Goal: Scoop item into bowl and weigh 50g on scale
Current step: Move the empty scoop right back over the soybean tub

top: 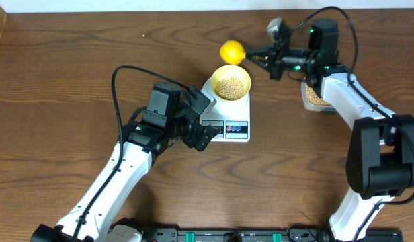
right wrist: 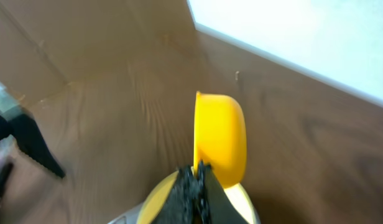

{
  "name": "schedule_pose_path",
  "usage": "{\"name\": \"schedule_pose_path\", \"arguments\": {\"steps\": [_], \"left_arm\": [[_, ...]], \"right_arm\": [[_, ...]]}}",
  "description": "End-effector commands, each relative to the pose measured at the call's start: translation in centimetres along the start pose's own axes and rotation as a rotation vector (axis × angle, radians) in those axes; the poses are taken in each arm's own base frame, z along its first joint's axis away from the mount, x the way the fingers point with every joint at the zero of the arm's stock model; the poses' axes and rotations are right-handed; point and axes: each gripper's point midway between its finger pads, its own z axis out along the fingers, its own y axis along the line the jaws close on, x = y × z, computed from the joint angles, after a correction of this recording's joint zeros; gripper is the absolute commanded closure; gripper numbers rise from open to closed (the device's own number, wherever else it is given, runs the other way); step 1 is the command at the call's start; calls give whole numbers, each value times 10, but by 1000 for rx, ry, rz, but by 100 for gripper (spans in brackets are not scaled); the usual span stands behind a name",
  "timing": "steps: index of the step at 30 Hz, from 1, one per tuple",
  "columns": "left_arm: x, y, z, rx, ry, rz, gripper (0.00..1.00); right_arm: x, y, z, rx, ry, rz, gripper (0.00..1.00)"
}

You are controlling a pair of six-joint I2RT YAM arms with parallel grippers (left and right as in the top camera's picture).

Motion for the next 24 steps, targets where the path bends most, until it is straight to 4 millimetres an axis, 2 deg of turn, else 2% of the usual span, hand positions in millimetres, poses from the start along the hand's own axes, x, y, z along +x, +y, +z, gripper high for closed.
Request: {"name": "schedule_pose_path", "arguments": {"steps": [1, 5, 9, 12, 14, 19, 22, 24], "left_arm": [[5, -1, 3, 16, 11, 6, 8], [5, -1, 3, 16, 12, 6, 8], [5, -1, 3, 16, 12, 6, 8], [5, -1, 3, 16, 12, 6, 8], [5, -1, 3, 16, 12, 6, 8], [5, -1, 3, 16, 11, 6, 8], [5, -1, 3, 16, 11, 6, 8], [5, -1, 3, 16, 11, 6, 8]], "right_arm": [[-20, -9, -18, -25, -73, 184, 99], [-52, -26, -45, 24, -180, 200, 99], [-72, -57, -79, 138, -295, 342, 99], [-70, -71, -103, 169, -326, 450, 99], [-64, -82, -121, 193, -338, 547, 99], [-47, -103, -157, 267, -355, 653, 99], [-39, -111, -172, 298, -361, 704, 99], [-36, -113, -174, 305, -359, 723, 99]]}}
